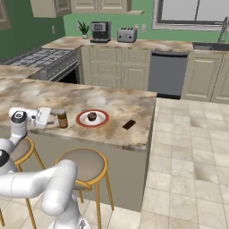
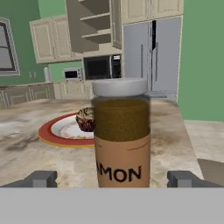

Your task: Take the cinnamon bottle from the cabinet and place it on the dining table, next to the plate with the cupcake. Then take the chocolate from the dining counter and place it on the cupcake plate.

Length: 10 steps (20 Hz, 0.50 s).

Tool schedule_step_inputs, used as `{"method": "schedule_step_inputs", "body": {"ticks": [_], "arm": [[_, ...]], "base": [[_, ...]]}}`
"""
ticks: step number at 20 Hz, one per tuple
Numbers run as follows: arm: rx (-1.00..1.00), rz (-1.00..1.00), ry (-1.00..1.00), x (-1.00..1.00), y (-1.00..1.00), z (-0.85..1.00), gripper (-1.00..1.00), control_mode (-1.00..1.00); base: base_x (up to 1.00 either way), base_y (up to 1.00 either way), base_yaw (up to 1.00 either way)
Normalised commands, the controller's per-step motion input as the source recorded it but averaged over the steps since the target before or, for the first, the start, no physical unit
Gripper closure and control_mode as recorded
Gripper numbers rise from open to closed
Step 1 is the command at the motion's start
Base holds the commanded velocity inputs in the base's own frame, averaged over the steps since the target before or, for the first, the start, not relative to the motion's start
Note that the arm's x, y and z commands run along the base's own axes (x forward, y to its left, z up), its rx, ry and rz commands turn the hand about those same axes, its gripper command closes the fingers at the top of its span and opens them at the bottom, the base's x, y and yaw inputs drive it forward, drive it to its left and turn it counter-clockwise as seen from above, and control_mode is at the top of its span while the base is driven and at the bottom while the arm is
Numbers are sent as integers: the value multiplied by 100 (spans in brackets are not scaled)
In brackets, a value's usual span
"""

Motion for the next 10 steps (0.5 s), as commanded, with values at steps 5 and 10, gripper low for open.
{"method": "schedule_step_inputs", "body": {"ticks": [5,10], "arm": [[7,1,0,-20,31,10,-100,-100],[29,20,3,-53,8,36,-100,-100]], "base": [[0,0,0],[0,0,0]]}}
